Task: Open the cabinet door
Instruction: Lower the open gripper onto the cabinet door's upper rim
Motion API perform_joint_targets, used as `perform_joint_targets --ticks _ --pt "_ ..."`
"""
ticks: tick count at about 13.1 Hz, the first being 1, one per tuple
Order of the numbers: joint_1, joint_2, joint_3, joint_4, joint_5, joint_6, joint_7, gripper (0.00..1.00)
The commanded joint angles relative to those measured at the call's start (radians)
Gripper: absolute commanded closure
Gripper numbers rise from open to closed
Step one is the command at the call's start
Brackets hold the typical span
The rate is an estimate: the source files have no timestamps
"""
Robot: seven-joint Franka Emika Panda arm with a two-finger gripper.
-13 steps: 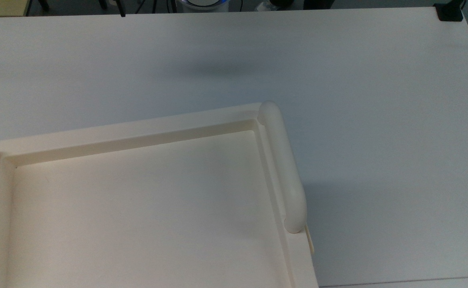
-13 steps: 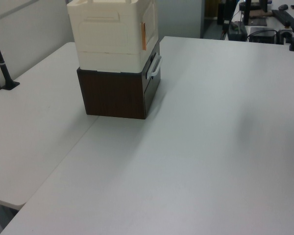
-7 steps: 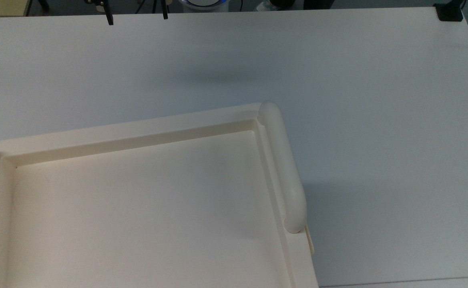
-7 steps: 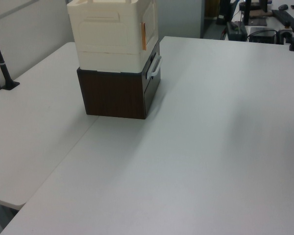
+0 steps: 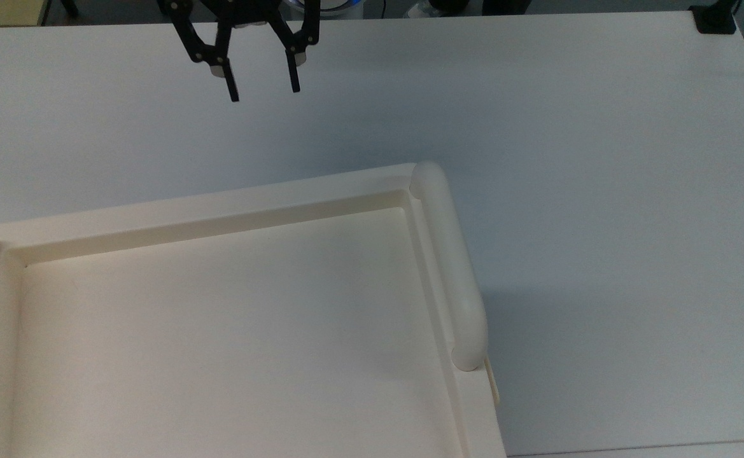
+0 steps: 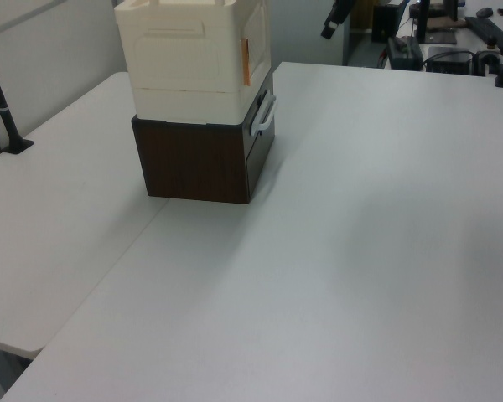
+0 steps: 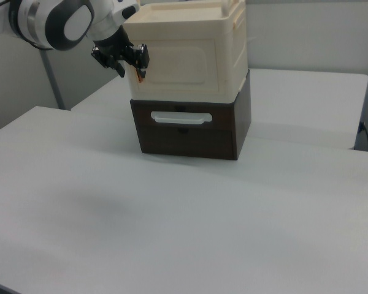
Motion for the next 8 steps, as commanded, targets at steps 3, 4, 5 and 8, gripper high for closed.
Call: perform_joint_targets --ticks 3,4,5,8 --pt "0.052 0.063 0.008 0.002 0.024 0.223 0.072 0.48" --pt "0.058 0.078 0.01 0.011 0.026 0.259 0.073 0.49" --pt "0.067 0.11 0.01 0.031 0.027 0.301 0.09 0.49" --pt "0.076 0.167 0.01 0.057 0.027 0.391 0.119 0.49"
